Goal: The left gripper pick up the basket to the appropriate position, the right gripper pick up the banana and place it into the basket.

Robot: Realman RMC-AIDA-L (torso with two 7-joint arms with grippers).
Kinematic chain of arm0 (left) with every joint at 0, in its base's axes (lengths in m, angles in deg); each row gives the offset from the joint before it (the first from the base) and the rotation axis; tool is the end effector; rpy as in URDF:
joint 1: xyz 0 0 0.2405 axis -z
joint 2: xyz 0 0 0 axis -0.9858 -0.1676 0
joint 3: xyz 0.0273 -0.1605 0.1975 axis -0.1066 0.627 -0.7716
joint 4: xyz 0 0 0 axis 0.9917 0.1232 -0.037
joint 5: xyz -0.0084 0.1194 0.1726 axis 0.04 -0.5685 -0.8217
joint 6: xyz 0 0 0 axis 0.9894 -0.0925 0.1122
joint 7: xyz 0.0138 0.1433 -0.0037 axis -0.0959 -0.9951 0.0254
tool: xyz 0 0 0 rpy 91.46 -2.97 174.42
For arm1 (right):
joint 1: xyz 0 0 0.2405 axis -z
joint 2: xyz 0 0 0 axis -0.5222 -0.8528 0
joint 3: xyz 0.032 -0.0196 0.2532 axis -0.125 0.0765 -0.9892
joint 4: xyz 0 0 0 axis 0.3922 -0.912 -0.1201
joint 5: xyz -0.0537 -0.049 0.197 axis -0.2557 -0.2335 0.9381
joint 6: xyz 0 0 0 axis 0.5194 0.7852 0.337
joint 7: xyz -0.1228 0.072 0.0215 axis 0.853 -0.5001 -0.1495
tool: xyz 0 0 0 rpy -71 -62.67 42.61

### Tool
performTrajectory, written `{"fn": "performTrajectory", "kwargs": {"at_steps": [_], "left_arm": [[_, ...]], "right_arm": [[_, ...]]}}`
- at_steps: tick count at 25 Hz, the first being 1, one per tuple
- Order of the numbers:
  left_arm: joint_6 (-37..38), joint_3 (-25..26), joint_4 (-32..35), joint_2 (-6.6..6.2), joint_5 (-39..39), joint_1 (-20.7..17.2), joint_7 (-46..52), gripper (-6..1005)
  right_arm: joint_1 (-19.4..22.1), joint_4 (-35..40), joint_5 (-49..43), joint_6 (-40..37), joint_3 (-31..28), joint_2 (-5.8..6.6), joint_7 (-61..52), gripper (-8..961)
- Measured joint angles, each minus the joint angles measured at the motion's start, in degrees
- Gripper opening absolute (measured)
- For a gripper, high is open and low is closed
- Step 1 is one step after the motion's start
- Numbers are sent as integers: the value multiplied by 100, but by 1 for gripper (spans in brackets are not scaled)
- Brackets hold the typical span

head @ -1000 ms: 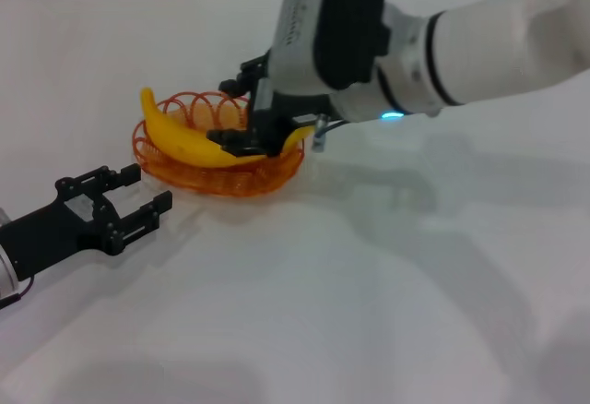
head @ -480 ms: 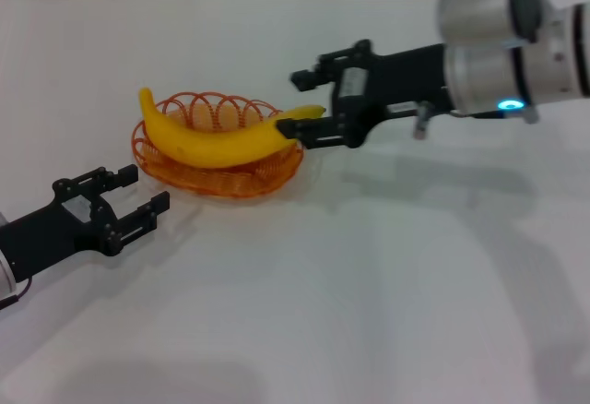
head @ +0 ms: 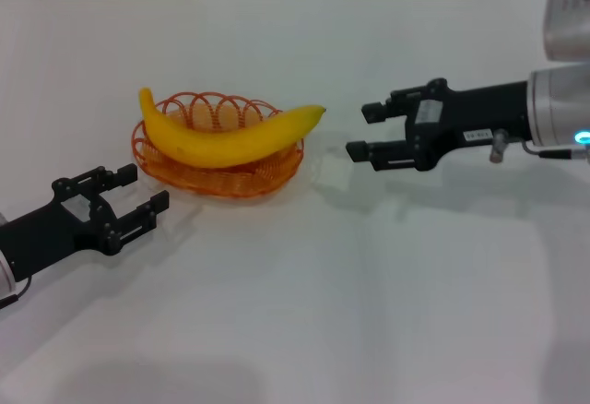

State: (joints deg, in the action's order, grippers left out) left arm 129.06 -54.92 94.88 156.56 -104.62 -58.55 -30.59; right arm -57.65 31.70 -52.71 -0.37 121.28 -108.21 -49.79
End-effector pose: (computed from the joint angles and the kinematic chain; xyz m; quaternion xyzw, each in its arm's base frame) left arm -0.3290 0.3003 -0.0292 -0.9090 -0.1960 -0.2264 0.2899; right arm 0.2316 0.3520 0.0021 -0.9626 0.1871 0.1263 0.1495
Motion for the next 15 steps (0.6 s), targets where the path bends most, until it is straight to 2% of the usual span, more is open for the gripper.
{"fn": "performTrajectory", "kwargs": {"at_steps": [15], "left_arm": [[0, 6, 0, 0, -1, -20, -28, 615]], "right_arm": [[37, -1075, 149, 118, -390, 1, 754, 631]]}}
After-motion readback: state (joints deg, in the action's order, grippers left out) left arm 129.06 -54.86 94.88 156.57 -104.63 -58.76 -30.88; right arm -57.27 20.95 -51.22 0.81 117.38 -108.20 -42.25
